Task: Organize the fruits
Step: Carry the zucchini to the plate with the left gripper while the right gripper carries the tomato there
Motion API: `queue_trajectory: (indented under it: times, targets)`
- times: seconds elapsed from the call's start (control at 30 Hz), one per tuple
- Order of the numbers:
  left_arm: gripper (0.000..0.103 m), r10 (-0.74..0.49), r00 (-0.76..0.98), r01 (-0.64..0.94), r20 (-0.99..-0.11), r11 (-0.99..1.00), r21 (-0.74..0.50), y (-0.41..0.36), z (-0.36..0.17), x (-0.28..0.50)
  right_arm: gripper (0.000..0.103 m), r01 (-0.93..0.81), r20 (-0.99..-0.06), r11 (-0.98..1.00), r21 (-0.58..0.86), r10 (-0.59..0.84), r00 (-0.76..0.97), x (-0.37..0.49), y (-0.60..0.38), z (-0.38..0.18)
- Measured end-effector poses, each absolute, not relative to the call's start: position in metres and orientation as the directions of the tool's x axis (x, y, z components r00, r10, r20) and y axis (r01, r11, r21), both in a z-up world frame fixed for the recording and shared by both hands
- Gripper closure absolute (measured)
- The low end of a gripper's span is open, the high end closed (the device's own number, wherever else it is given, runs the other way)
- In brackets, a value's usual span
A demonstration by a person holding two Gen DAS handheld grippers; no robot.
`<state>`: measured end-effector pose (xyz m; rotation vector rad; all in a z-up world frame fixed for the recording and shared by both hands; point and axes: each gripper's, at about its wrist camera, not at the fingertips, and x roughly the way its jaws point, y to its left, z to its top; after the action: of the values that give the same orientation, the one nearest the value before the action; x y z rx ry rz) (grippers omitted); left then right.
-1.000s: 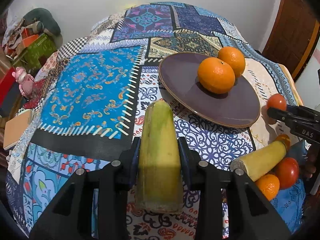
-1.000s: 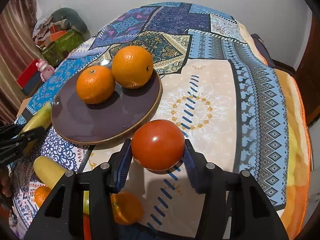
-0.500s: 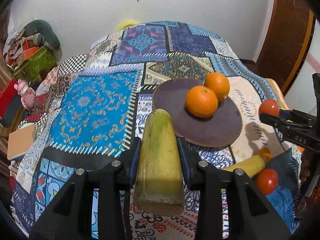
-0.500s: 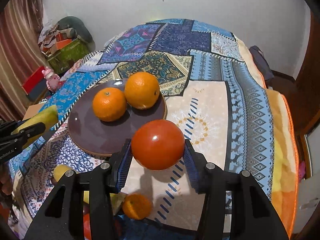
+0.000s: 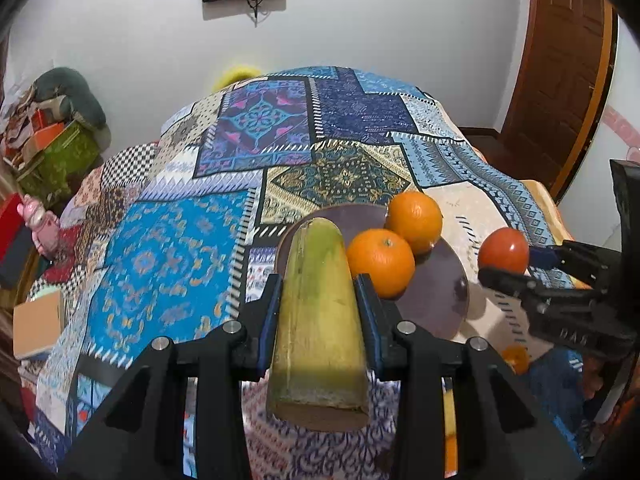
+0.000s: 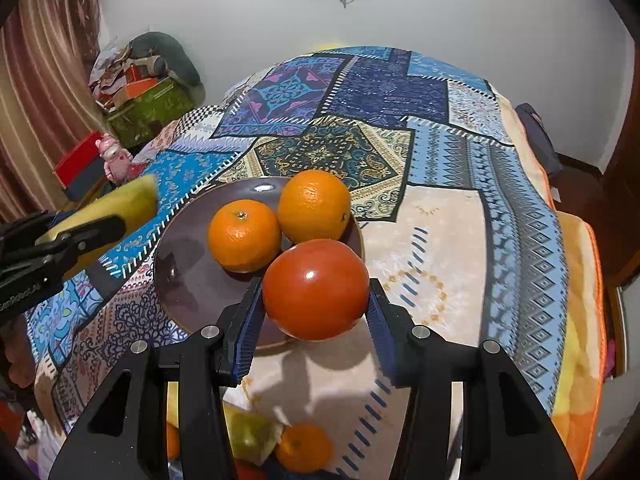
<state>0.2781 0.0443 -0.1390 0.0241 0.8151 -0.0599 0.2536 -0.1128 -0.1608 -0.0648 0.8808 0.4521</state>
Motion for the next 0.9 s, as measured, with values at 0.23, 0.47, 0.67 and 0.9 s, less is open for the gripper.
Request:
queue_trajectory:
  times: [0.23,0.47,0.67,0.9]
  targets:
    - [0.066,-0.049,0.657,0.072,-0.753,0.997,-0.002,0.04,-0.155,0.311,0.057,-0.407,-0.774,0.903,0.135,0.353,0.526,0.264,-0.106,-0.17]
    - [0.066,-0.022,0.629,0.071,-0.777,0.997,0.03,0.04,-0.172,0.341,0.057,-0.433,-0.791,0.895,0.11,0.342,0.507,0.273,-0.093,-0.178]
    - [0.066,-0.031,0.615,0.093,-0.788,0.995,0.033,0.035,-0.181,0.357,0.057,-0.451,-0.807,0.888,0.092,0.331,0.489,0.277,-0.085,-0.185]
    - [0.066,-0.045,0.592,0.104,-0.805,0.994,0.02,0.035,-0.188,0.37,0.057,-0.456,-0.822,0.886,0.088,0.323,0.469,0.282,-0.083,-0.194]
